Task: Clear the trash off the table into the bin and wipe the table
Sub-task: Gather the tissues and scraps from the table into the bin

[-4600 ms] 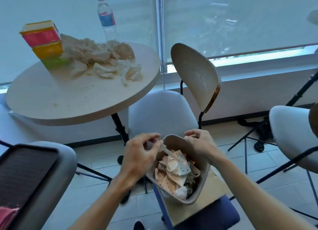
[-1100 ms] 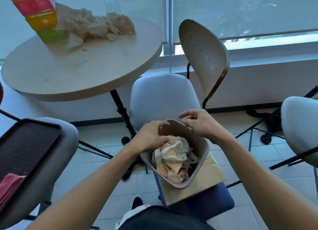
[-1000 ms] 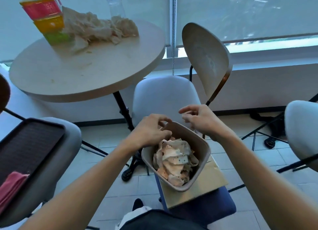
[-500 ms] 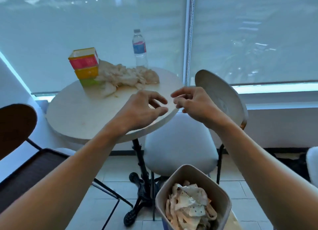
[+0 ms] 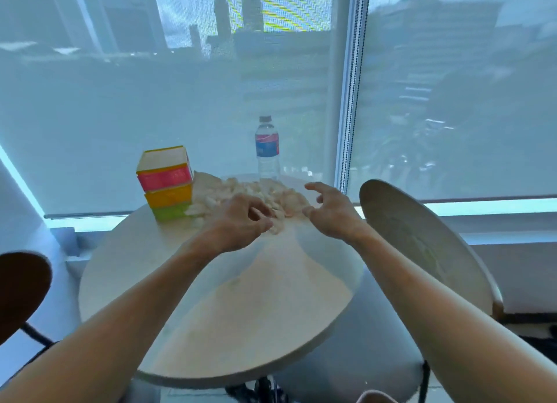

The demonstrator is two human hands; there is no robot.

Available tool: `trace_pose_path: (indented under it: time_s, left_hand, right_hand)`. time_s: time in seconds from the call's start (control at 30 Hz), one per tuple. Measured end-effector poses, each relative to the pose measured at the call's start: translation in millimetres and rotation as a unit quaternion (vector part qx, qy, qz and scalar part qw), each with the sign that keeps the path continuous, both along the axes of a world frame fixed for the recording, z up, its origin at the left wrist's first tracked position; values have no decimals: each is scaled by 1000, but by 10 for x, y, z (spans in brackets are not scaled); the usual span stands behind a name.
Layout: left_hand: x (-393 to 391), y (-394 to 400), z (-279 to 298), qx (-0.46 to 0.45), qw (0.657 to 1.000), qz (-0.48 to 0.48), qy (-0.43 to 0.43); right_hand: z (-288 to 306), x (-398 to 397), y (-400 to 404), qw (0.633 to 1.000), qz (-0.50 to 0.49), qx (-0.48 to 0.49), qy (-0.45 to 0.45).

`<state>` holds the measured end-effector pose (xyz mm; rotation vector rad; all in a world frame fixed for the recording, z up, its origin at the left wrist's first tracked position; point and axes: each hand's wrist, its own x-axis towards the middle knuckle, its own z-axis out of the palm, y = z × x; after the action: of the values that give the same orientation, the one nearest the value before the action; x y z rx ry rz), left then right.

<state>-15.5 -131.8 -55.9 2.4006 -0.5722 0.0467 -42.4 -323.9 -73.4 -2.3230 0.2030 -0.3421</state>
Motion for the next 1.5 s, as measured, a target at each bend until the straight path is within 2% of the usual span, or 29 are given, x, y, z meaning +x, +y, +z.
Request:
trace_pose_path:
  time_s: [0.13,0.3,0.37,0.5,0.6,0.73,0.8,0.83,0.87,0.93,1.0,1.07,1.3,1.5]
  left_hand:
    - [308,19,67,6,1000,-4,-27]
    - [634,0,148,-9,999,-31,-27]
    - [730,-20,164,-30,998,-50,-22]
    - [868,-97,198,-124,988,-94,4]
    - [921,-149,223,-181,976,-117,-7]
    - [926,-115,232,-218,968,-111,-65]
    - [941,-63,235,-228,965,-95,-82]
    - [958,-33,235,-228,967,-80,-87]
    - [979,-4,232,-223,969,-62,-89]
    - [1009,57,218,-209,973,-37,-89]
    - [1022,110,202,-202,975,-26,-88]
    - [1014,153,193,-194,977,-25,-88]
    - [908,187,187,-175,980,-27,-92]
    - [699,160,183,-178,979,-22,-94]
  right_hand:
    - [-110,328,62,999,-6,-47,3]
    - [-63,503,24,998,-45,-24,-32]
    - [65,525,-7,997,-55,21,-53]
    - [407,516,-1,985,-14,149,-89]
    - [564,532,96,973,32,222,-56]
    - [601,583,210,934,126,334,-15]
    - [550,644,226,922,129,365,-4]
    - [499,690,220,935,110,338,-2]
    - [446,727,217,960,84,266,2]
    - [299,777,208,997,48,58,30]
    - [151,794,219,991,62,-77,86]
    - [30,794,248,980,72,-134,126]
    - [40,749,242,995,23,-95,25]
    - [159,537,178,996,-10,3,-85]
